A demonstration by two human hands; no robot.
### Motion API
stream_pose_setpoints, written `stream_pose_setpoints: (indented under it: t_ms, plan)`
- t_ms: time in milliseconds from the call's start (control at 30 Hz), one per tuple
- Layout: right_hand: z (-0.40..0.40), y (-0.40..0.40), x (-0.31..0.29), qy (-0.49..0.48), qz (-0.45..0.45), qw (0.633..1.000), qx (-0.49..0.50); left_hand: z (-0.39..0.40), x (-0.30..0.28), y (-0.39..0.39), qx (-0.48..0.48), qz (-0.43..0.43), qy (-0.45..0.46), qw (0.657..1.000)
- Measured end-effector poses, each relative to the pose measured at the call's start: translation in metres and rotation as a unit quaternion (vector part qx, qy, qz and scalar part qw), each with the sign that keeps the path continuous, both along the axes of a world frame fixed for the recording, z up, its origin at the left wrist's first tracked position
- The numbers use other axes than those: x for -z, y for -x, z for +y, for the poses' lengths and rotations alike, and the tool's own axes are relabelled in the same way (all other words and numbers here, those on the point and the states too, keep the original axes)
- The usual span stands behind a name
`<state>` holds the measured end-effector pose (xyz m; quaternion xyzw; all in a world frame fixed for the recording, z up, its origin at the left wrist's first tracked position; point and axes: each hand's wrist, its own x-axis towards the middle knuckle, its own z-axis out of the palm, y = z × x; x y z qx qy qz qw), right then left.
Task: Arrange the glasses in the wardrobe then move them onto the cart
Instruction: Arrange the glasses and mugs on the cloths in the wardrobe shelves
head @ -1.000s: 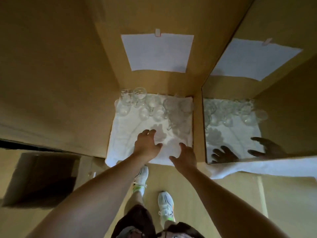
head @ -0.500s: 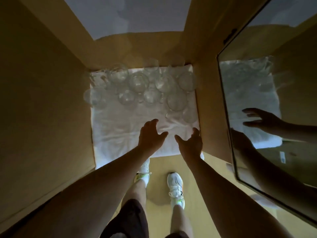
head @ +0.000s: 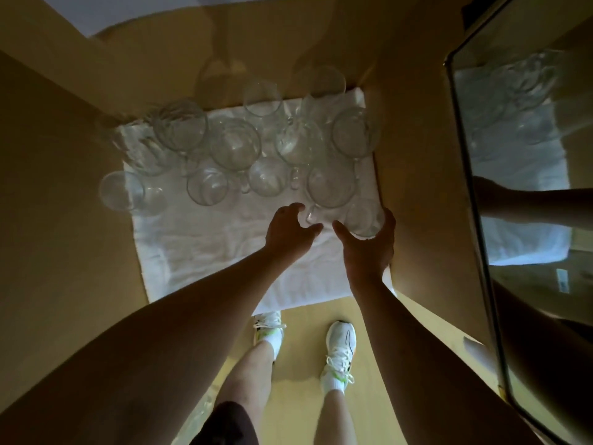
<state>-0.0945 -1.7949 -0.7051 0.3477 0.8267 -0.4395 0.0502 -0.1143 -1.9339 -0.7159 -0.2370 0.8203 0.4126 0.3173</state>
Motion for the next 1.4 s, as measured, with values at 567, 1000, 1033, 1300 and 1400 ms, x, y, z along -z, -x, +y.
stream_pose_setpoints:
  t_ms: [567, 1000, 1033, 1300, 1400]
  plan:
    - [0.008, -0.044, -0.035, -0.017, -0.022, 1.000, -0.014, 0.003, -0.031, -0.027, -0.084, -0.044, -0.074, 0.993]
    - [0.004, -0.086, -0.105, 0.026, -0.007, 0.992, -0.124, -0.022, -0.125, -0.107, -0.129, -0.042, -0.021, 0.991]
    - [0.004, -0.088, -0.114, 0.030, -0.002, 0.990, -0.138, -0.023, -0.136, -0.114, -0.143, -0.030, -0.016, 0.989]
    - [0.012, -0.112, -0.211, 0.070, 0.066, 0.961, -0.260, -0.031, -0.247, -0.171, -0.322, 0.070, -0.024, 0.944]
    - [0.014, -0.118, -0.258, 0.087, 0.090, 0.947, -0.297, -0.028, -0.290, -0.186, -0.380, 0.111, -0.044, 0.917]
